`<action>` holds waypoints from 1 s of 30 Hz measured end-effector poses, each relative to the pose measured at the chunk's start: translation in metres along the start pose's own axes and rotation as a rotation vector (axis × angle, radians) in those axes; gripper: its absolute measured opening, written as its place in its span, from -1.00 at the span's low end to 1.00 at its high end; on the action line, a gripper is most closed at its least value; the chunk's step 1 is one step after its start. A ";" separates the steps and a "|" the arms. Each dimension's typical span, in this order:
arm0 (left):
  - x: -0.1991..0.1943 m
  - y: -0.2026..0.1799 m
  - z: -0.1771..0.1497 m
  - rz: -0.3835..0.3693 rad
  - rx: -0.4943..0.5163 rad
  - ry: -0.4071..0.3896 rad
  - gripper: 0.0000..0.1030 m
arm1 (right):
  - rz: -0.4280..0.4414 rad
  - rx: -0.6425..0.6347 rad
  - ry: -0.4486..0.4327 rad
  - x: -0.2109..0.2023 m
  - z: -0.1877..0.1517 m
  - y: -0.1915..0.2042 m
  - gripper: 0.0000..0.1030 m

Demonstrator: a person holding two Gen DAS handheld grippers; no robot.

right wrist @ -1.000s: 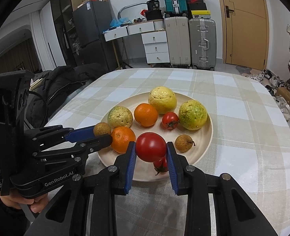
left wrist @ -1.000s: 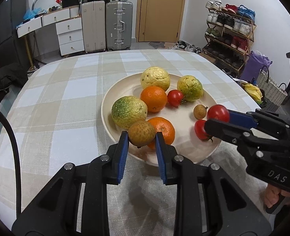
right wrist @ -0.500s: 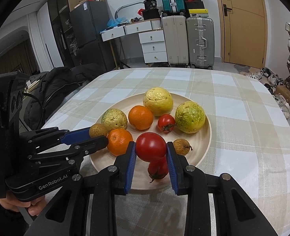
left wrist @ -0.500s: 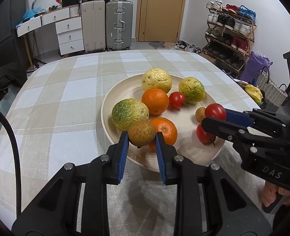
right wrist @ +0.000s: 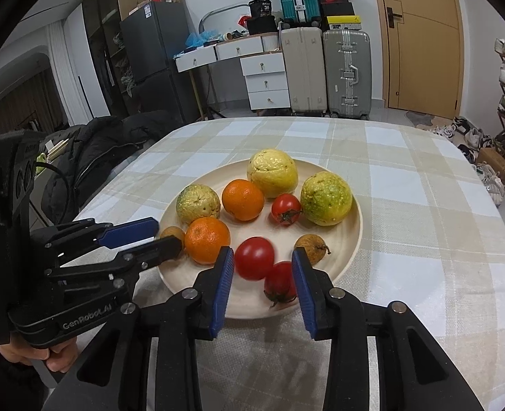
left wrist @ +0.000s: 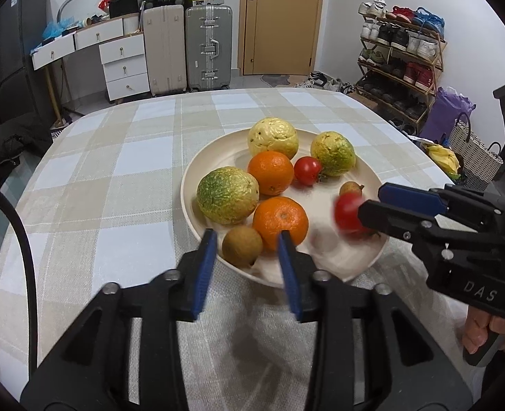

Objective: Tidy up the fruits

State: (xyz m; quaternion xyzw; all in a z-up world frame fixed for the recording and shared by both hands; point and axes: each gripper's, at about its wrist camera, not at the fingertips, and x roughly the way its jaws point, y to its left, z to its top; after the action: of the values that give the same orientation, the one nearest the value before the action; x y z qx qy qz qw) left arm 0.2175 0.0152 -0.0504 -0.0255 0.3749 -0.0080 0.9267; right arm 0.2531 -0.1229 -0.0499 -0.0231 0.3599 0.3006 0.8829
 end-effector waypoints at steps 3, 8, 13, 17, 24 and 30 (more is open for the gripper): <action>-0.011 0.001 -0.005 0.000 -0.013 -0.028 0.34 | -0.006 -0.004 -0.011 -0.008 -0.002 -0.001 -0.03; -0.040 0.004 -0.015 -0.018 -0.022 -0.102 0.66 | -0.025 -0.029 -0.039 -0.024 -0.010 0.002 0.72; -0.067 0.003 -0.027 0.003 -0.012 -0.172 0.99 | -0.050 -0.068 -0.082 -0.040 -0.018 0.007 0.99; -0.084 0.003 -0.034 -0.009 -0.019 -0.206 0.99 | -0.029 -0.069 -0.131 -0.052 -0.024 0.007 0.99; -0.105 -0.004 -0.049 0.030 -0.001 -0.270 0.99 | 0.010 -0.058 -0.195 -0.067 -0.034 0.005 1.00; -0.108 -0.004 -0.054 0.030 -0.011 -0.289 0.99 | 0.029 -0.068 -0.245 -0.077 -0.037 0.004 1.00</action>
State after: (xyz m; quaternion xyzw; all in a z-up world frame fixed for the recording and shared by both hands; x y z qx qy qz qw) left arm 0.1020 0.0129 -0.0137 -0.0260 0.2379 0.0115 0.9709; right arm 0.1850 -0.1681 -0.0263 -0.0110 0.2393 0.3260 0.9145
